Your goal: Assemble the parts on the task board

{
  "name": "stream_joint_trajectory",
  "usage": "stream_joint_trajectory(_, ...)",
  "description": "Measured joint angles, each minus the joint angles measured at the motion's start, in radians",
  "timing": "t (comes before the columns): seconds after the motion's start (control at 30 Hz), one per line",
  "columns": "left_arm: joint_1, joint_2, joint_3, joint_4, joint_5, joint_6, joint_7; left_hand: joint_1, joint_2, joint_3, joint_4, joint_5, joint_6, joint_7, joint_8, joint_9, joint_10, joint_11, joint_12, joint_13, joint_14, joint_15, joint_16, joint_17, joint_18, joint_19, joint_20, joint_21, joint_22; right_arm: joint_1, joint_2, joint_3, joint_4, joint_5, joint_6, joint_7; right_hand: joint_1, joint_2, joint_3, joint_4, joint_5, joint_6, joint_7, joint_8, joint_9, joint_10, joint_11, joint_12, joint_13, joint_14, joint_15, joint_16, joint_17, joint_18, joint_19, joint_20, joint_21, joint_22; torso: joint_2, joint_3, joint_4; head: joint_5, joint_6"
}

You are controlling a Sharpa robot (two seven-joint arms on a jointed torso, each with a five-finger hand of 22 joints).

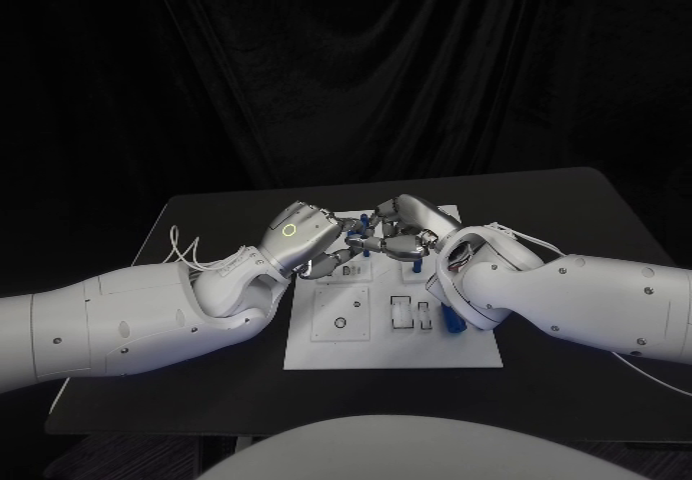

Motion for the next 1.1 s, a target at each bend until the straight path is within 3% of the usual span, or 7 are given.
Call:
stream_joint_trajectory(0.3, 0.000, 0.003, 0.000, 0.000, 0.000, -0.003, -0.001, -0.002, -0.002, 0.000, 0.000, 0.000, 0.009, -0.010, 0.000, 0.000, 0.000, 0.000, 0.000, 0.000, 0.000, 0.000, 0.000, 0.000, 0.000, 0.000, 0.000, 0.000, 0.000, -0.003, 0.004, 0.000, -0.005, -0.006, 0.014, -0.024, 0.003, 0.003, -0.006, -0.006, 0.054, -0.029, -0.011, 0.099, 0.098, -0.007, -0.007, -0.005, 0.001, -0.004, -0.004, 0.000, -0.008, 0.000, -0.004, -0.004, -0.004, 0.000, 0.000, -0.0009, 0.0001, 0.000, 0.000)
stream_joint_trajectory(0.47, 0.000, 0.005, 0.000, 0.000, 0.000, -0.004, -0.001, -0.002, -0.002, 0.000, 0.005, 0.005, 0.009, -0.010, 0.000, 0.000, 0.000, 0.000, 0.000, 0.000, 0.000, 0.000, 0.000, 0.000, 0.000, 0.000, 0.000, 0.000, 0.000, -0.005, 0.006, 0.000, -0.006, -0.015, 0.022, -0.039, 0.011, 0.000, -0.012, -0.005, 0.066, -0.060, -0.020, 0.191, 0.195, -0.002, -0.013, 0.003, 0.020, -0.008, -0.008, 0.000, -0.010, 0.000, -0.006, -0.006, -0.004, 0.000, 0.000, -0.0008, 0.0001, -0.002, 0.000)
stream_joint_trajectory(0.7, 0.000, 0.007, -0.001, -0.001, 0.000, -0.005, -0.001, -0.001, -0.001, 0.000, 0.005, 0.005, 0.009, -0.010, 0.000, 0.000, 0.000, 0.000, 0.000, 0.000, 0.000, 0.000, 0.000, 0.000, 0.000, 0.000, 0.000, 0.000, 0.000, -0.006, 0.008, 0.000, -0.006, -0.025, 0.032, -0.056, 0.011, 0.000, -0.015, -0.007, 0.070, -0.083, -0.029, 0.281, 0.298, 0.009, -0.024, 0.026, 0.050, -0.012, -0.011, 0.000, -0.010, 0.000, -0.007, -0.007, -0.004, 0.000, -0.001, -0.0004, 0.0001, -0.004, 0.000)
stream_joint_trajectory(0.87, 0.000, 0.009, -0.001, -0.002, 0.000, -0.005, -0.001, 0.000, 0.000, 0.000, 0.005, 0.005, 0.009, -0.010, -0.001, 0.000, -0.002, -0.002, 0.000, 0.000, -0.001, -0.001, 0.000, 0.000, 0.000, 0.000, 0.000, 0.000, 0.000, -0.006, 0.010, 0.000, -0.007, -0.029, 0.035, -0.064, 0.022, 0.011, -0.015, -0.007, 0.115, -0.098, -0.034, 0.314, 0.342, 0.012, -0.027, 0.030, 0.057, -0.012, -0.011, 0.000, -0.013, 0.000, -0.011, -0.011, -0.004, 0.000, -0.001, -0.0001, -0.0006, -0.003, 0.000)
stream_joint_trajectory(1.1, 0.000, 0.013, -0.002, -0.005, -0.001, -0.005, -0.001, 0.000, 0.000, 0.000, 0.005, 0.005, 0.009, -0.010, -0.003, 0.000, -0.003, -0.003, 0.000, 0.000, -0.004, -0.004, 0.000, 0.000, 0.000, 0.000, 0.000, 0.000, 0.000, -0.006, 0.012, 0.001, -0.008, -0.032, 0.038, -0.070, 0.028, 0.017, -0.010, -0.001, 0.167, -0.107, -0.036, 0.319, 0.362, 0.012, -0.027, 0.030, 0.056, -0.014, -0.014, 0.000, -0.018, 0.000, -0.011, -0.011, -0.004, 0.001, -0.002, -0.0002, -0.0012, -0.004, 0.000)
